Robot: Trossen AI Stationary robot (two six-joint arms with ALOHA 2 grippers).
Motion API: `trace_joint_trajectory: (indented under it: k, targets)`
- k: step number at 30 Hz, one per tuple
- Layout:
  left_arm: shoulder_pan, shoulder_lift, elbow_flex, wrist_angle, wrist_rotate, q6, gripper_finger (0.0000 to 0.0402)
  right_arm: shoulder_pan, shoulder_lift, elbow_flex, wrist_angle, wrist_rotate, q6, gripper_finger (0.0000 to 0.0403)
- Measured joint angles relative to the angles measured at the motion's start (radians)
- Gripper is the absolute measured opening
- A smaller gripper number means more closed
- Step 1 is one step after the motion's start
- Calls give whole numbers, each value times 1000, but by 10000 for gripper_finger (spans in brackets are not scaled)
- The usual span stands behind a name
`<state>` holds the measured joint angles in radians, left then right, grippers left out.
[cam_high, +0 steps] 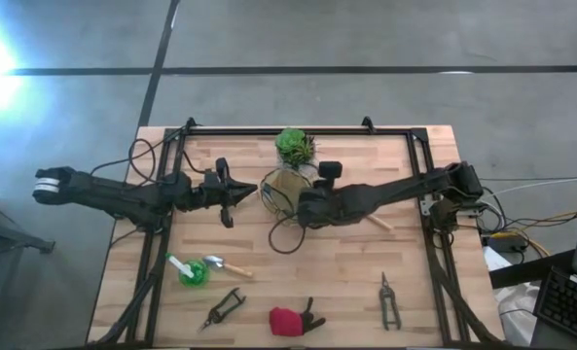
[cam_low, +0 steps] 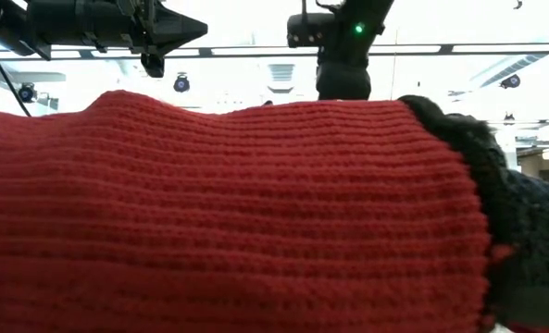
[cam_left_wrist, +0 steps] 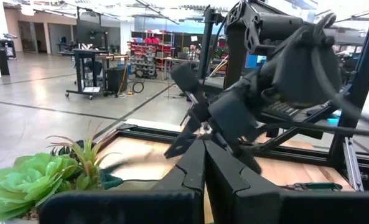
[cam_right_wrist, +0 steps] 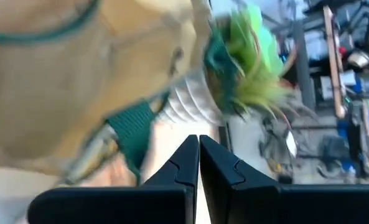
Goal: Pick & Place Garden tools in Gardening bag
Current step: Prepare the gardening bag
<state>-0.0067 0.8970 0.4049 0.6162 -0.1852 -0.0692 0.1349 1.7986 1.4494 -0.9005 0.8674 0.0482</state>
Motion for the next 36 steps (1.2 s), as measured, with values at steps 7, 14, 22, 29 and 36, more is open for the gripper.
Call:
trace_joint_trajectory:
  k: [7,14,22,29,36]
  targets:
    - [0,0,0,-6,0,0,9,0,-48,0,-43,22,45,8]
    - [0,0,0,-10,0,-10,9,0,-117,-2,-43,21,50,8]
    - [0,0,0,-18,0,-12,9,-2,-250,-58,-25,-57,48,8]
    - [0,0,0,-19,0,-13,9,-2,-404,-251,226,-382,-86,8]
    - [0,0,0,-20,-23,-14,9,-2,-538,-460,541,-752,-179,8]
